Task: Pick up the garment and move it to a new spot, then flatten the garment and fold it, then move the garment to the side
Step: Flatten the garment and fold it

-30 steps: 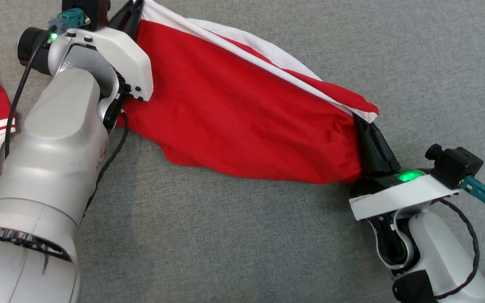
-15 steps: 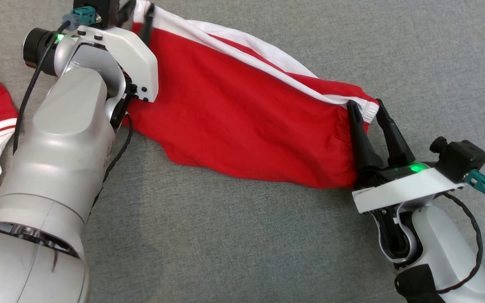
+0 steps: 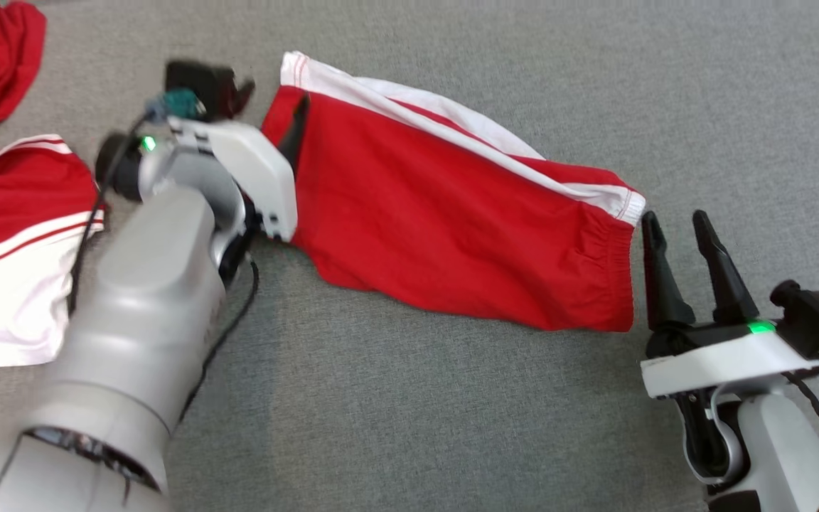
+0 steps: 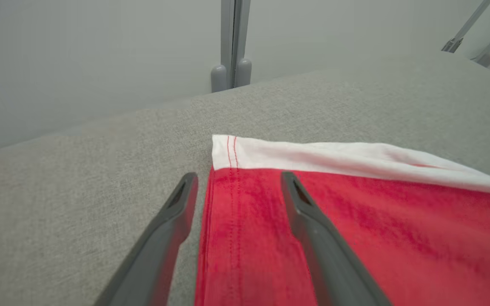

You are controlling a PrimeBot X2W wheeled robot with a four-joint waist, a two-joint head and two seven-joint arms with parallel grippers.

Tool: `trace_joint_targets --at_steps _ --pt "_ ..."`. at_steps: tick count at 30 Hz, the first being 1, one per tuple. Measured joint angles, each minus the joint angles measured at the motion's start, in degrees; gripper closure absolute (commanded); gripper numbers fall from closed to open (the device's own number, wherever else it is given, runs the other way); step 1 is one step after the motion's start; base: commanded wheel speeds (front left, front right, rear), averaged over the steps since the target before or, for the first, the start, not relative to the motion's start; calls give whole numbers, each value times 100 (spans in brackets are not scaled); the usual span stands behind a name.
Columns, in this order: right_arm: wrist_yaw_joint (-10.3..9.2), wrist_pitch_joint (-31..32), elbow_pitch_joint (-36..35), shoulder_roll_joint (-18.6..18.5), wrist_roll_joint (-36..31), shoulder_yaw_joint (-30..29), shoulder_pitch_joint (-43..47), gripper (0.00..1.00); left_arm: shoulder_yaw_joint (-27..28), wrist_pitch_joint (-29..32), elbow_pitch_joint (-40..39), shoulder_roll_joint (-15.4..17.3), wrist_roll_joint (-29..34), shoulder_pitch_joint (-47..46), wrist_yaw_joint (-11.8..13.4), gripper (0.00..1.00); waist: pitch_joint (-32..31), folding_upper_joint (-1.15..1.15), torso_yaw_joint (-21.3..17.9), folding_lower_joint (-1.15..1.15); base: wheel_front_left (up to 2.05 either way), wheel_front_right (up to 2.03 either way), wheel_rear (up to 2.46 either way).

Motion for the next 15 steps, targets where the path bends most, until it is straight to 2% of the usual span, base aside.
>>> trace_joint_targets --at_steps 8,15 --pt "0 -1 -397 -1 -376 -420 443 0 -79 575 -42 44 -513 559 -9 0 -438 0 63 0 0 0 0" --pt "0 0 -599 0 -380 -497 631 0 183 1115 207 162 -933 751 -1 0 -617 0 -89 0 0 0 0"
